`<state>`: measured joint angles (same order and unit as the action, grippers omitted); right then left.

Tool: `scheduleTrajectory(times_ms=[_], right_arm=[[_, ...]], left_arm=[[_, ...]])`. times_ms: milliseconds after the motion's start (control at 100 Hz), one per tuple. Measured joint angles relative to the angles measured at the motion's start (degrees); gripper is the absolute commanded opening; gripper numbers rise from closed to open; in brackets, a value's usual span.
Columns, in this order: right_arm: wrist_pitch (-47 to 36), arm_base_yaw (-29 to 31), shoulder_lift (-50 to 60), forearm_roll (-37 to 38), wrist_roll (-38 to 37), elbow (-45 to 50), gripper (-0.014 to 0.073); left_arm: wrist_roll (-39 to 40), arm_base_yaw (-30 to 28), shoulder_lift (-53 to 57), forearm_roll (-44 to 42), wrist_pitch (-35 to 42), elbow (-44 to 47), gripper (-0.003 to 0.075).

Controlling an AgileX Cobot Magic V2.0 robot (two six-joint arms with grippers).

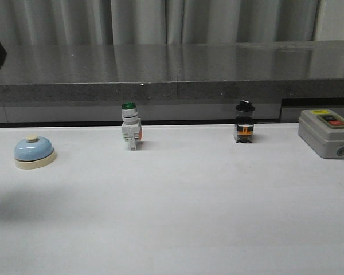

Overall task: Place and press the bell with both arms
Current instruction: 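Lower the left gripper over the blue bell and grasp its sides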

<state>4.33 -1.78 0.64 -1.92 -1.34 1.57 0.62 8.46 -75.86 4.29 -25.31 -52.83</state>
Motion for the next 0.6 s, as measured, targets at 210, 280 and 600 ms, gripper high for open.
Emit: scheduleTrajectory(times_ms=[210, 280, 600], right_arm=[[0.0, 0.0, 0.0, 0.0, 0.0, 0.0, -0.006], [0.0, 0.0, 0.0, 0.0, 0.0, 0.0, -0.006], [0.0, 0.0, 0.0, 0.0, 0.0, 0.0, -0.006]], left_arm=[[0.0, 0.12, -14.03, 0.11, -9.45, -11.7, 0.0584], [0.0, 0.12, -18.08, 0.36, -11.55, -14.91, 0.0584], [0.0, 0.12, -33.96, 0.79, -13.0, -25.82, 0.0584]])
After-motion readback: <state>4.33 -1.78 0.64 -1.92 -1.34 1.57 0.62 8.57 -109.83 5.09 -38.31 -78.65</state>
